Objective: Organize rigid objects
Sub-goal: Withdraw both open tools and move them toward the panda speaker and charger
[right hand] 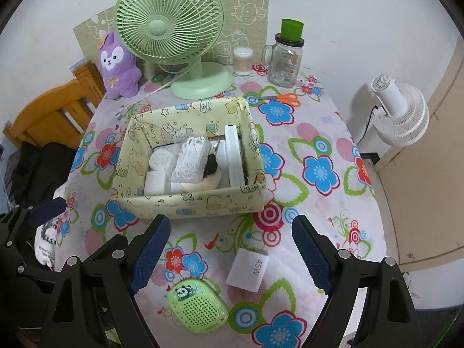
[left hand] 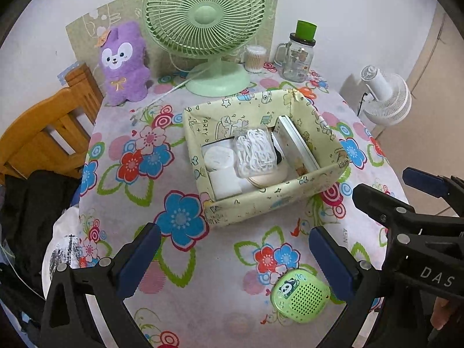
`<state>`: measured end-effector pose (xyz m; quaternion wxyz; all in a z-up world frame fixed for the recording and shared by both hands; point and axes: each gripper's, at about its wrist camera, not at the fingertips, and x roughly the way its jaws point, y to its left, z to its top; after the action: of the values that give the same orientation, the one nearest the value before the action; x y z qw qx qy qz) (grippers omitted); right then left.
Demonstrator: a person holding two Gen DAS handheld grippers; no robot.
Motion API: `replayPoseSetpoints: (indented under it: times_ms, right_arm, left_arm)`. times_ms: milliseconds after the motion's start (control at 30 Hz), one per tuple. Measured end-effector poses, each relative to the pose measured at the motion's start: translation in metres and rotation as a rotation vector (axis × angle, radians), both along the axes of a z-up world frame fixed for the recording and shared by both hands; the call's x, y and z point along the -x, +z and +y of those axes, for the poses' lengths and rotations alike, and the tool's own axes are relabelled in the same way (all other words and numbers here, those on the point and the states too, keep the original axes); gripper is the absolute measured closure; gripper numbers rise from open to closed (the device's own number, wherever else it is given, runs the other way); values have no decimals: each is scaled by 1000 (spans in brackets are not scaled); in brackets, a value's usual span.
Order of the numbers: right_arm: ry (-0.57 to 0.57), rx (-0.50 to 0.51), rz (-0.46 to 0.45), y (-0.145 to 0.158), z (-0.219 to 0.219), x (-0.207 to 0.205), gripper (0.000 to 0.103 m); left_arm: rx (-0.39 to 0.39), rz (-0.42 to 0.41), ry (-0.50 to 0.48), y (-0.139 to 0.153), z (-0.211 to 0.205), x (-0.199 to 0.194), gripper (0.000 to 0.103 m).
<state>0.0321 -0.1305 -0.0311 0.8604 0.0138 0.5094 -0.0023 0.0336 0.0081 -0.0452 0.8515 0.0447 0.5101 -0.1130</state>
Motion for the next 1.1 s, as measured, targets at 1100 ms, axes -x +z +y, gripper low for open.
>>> replayPoseSetpoints:
  times_ms: [1100]
  right_arm:
    - [276, 8, 93, -66, -28, -3, 15]
  left_arm:
    - [-12, 171, 223, -67, -42, 32, 0]
